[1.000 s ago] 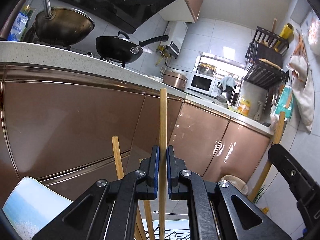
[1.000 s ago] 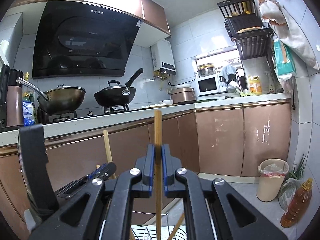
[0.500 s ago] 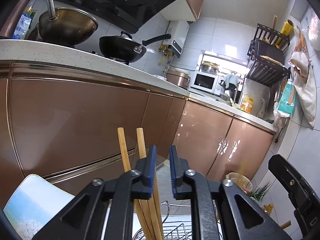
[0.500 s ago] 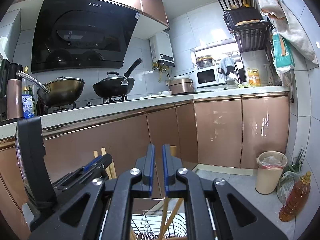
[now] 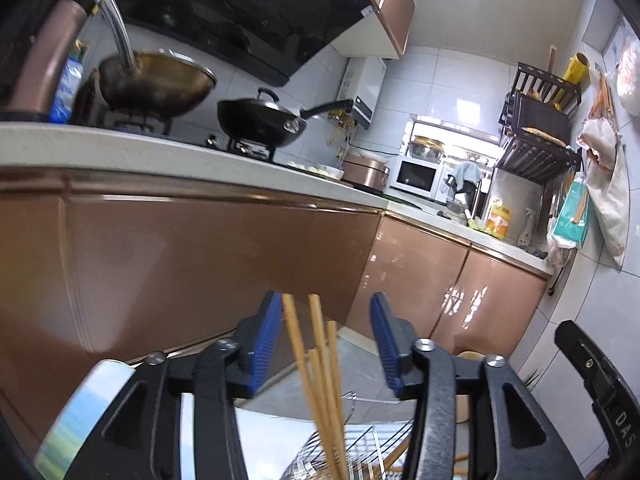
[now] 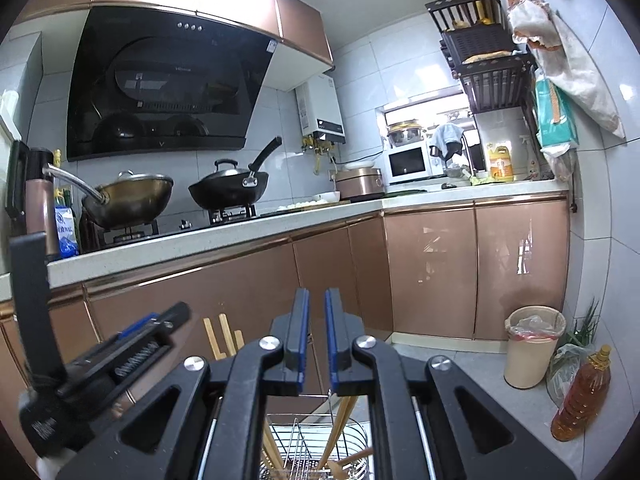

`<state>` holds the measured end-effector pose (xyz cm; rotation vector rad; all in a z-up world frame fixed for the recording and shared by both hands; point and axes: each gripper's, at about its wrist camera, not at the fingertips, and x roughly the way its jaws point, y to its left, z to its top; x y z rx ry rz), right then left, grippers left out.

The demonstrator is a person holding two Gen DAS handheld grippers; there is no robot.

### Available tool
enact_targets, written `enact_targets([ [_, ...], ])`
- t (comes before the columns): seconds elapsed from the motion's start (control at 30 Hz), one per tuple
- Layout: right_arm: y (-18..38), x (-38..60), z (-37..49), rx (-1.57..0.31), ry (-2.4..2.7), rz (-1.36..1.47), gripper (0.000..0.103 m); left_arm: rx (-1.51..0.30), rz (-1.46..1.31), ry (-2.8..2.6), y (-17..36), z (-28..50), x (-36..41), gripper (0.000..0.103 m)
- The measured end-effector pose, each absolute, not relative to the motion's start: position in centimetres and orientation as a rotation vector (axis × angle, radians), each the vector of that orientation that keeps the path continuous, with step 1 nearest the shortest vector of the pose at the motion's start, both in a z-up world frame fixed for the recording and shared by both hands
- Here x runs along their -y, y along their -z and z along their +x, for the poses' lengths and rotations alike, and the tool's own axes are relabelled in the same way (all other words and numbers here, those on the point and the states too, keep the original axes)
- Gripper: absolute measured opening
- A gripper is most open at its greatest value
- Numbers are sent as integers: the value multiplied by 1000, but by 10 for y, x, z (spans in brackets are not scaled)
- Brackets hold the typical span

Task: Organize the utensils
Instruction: 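Open left tool to drop chopstick into holder while right tool releases its own, then withdraw both open tools and reach down toward the two spoons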

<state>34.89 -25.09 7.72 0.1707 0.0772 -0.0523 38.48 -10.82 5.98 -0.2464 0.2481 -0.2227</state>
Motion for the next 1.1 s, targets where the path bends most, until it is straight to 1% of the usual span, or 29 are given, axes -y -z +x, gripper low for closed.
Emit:
enact_targets([
  [0.07,-83,249,335,-84,54,169,9,-252,-241,207,-68,372,97,53],
  [0.13,-85,247,323,-108,56,165,12,-261,-232,188,-76,354,83,56],
  [0.2,-84,245,310,-135,55,165,20,-265,-222,171,-81,336,70,58],
  [0.23,-83,244,306,-148,54,166,20,-268,-213,159,-82,327,64,60],
  [0.3,-76,240,294,-195,49,160,21,-286,-192,133,-82,312,54,62],
  [0.43,-63,230,272,-276,36,149,21,-340,-164,92,-75,279,27,62],
  [0.67,-52,212,235,-351,-4,139,21,-420,-150,36,-67,235,-11,62],
  [0.97,-37,193,191,-427,-44,139,21,-458,-132,-4,-58,181,-33,62],
  [1.1,-24,189,170,-454,-55,138,21,-460,-121,-15,-53,154,-33,65],
])
